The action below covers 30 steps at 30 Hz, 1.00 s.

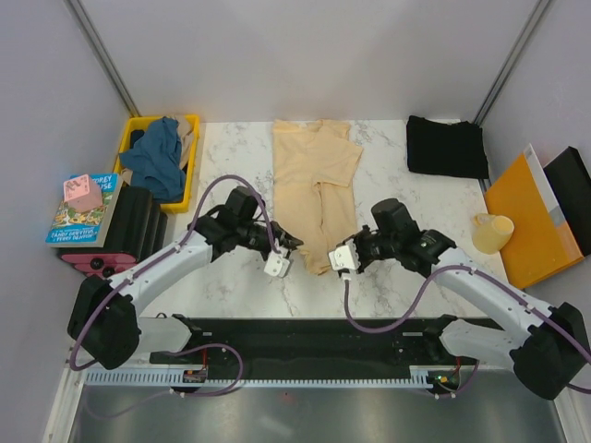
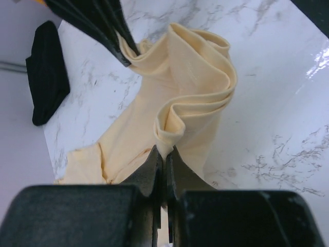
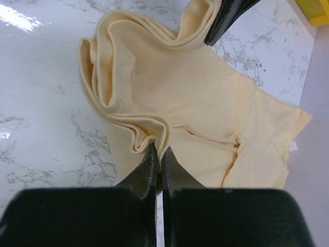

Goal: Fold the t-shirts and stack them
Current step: Fold the tshirt

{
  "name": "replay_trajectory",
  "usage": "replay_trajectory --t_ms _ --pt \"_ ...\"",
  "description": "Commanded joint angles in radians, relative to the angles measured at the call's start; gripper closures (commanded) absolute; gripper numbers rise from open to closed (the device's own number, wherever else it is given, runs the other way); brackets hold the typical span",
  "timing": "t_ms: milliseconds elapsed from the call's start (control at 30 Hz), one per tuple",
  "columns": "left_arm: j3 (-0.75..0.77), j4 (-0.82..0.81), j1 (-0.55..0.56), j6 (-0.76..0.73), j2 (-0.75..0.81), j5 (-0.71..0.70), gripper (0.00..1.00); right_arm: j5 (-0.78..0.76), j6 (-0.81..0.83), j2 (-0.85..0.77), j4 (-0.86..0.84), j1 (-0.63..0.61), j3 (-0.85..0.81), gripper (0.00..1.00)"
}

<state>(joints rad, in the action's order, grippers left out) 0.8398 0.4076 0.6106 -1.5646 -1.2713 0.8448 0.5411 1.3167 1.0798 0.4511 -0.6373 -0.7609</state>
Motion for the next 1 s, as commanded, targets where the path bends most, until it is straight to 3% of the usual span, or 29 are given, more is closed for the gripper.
replay_trajectory --t_ms 0,200,400,967 --pt "0.113 0.098 -0.046 0.242 -0.046 -0.010 0.98 -0.021 -0.221 0.054 0.027 0.005 -0.110 1.00" --pt "0.162 0.131 -0.104 0.229 -0.100 -0.030 0.98 -0.066 -0.218 0.158 0.018 0.057 -0.178 1.00" --pt "0.212 0.126 -0.176 0.212 -0.218 -0.081 0.98 -0.150 -0.238 0.264 -0.112 0.126 -0.215 1.00" --pt "0.548 0.063 -0.236 0.161 -0.588 -0.135 0.98 -0.221 -0.261 0.540 -0.285 0.179 -0.350 1.00"
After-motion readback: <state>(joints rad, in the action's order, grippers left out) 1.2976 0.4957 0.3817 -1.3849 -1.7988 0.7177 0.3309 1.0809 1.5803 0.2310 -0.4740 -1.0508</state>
